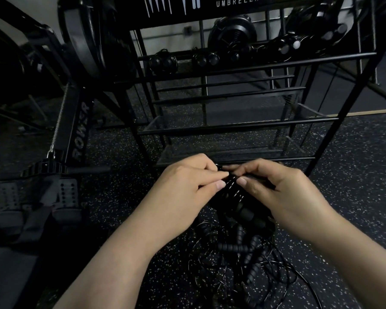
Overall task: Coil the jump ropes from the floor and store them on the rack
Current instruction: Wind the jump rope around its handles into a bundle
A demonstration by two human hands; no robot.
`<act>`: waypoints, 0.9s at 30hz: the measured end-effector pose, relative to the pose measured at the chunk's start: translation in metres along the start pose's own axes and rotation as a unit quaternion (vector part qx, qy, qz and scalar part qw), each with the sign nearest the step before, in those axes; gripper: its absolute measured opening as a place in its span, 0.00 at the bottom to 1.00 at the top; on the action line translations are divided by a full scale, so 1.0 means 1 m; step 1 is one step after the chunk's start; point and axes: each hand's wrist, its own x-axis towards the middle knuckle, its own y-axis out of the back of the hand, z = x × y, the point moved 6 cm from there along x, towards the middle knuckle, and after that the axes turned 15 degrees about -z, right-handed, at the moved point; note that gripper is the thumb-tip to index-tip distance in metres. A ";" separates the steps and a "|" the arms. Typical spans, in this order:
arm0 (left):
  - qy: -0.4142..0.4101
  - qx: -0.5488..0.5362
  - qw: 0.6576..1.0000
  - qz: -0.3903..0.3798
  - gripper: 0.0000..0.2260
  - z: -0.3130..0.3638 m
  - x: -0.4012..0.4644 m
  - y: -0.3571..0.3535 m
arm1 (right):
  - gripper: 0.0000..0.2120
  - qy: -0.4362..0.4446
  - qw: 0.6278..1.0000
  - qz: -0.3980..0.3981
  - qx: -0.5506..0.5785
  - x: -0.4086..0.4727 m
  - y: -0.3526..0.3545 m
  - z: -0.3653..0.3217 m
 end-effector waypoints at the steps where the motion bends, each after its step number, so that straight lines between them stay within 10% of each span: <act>1: 0.006 -0.006 1.000 0.005 0.08 -0.001 0.000 0.000 | 0.07 -0.004 1.000 -0.011 0.001 0.001 0.000 0.001; 27: 0.071 -0.114 0.990 -0.033 0.08 -0.010 0.002 -0.010 | 0.02 -0.061 0.983 -0.170 0.021 0.004 -0.002 0.014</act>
